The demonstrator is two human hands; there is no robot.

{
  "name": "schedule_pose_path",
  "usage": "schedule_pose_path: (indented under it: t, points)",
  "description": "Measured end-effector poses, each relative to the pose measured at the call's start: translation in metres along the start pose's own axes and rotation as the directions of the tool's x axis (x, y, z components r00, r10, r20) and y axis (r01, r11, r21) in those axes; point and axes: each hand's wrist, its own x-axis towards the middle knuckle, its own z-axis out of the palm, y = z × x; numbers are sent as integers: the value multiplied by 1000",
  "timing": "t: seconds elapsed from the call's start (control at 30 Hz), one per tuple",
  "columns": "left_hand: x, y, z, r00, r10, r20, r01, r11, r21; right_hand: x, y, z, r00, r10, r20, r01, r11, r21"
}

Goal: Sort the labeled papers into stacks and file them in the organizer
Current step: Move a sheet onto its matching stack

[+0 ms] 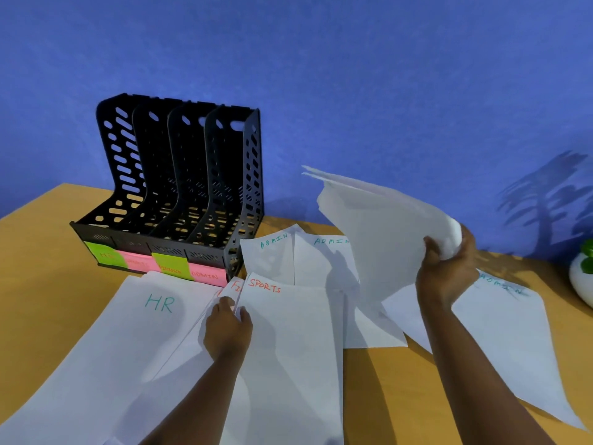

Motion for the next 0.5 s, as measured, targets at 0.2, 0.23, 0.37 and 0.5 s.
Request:
schedule_pose_path:
  t: [0.2, 0.23, 0.37, 0.5]
  points:
    - [5, 19, 11, 998, 56, 6, -50, 930, -364, 2, 23, -10, 910, 414, 24, -414, 910, 7]
    - [5, 29, 9, 981, 32, 192, 87, 810, -580, -7, 29, -10, 880, 472, 55, -473, 881, 5]
    - [8, 51, 7, 605, 188, 773, 635, 472, -612, -63, 53, -12, 806, 557, 201, -564, 826, -30]
    - [11, 52, 15, 634, 110, 766, 616, 527, -586, -105, 71, -17, 693, 630, 352, -650, 757, -76]
